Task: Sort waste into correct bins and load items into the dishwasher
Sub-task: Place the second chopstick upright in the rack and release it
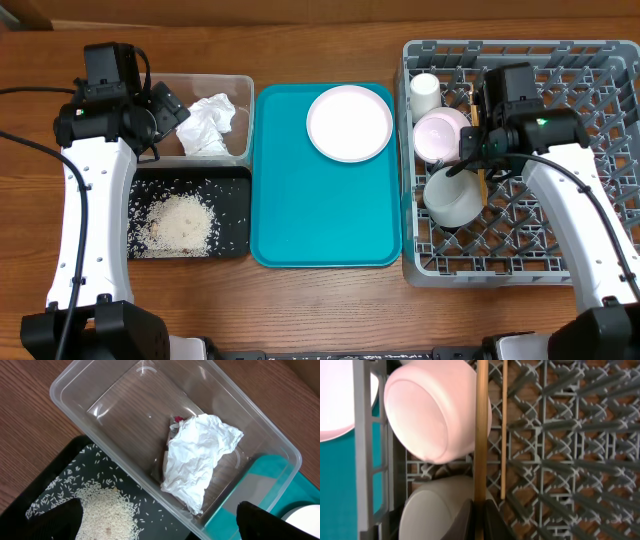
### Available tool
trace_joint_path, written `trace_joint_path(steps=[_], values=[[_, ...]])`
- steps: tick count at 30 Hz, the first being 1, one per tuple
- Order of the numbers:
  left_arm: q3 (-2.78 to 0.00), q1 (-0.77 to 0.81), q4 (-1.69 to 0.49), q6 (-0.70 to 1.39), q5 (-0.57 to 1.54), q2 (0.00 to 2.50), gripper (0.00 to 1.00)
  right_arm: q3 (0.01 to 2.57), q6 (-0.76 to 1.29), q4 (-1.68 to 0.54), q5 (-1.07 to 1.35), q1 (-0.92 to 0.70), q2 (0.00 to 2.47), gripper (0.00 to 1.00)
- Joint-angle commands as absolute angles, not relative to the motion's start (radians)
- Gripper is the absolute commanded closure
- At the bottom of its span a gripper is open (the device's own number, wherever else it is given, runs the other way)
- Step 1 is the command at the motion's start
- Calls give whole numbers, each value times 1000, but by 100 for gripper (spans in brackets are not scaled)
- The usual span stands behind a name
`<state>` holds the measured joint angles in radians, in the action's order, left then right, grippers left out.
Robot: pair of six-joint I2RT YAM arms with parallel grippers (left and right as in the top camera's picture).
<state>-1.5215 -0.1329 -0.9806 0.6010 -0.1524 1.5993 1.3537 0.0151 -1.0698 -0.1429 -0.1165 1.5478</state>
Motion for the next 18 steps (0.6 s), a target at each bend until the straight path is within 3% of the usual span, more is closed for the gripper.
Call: trace_joint_path(steps=[1,18], values=[[-1534,-136,-983,614,-148,1603,0,1316,-62,-1026,-134,-100,1555,96],[-1534,-136,-983,614,-148,1603,0,1251,-61,-939,-136,-18,1564,96]])
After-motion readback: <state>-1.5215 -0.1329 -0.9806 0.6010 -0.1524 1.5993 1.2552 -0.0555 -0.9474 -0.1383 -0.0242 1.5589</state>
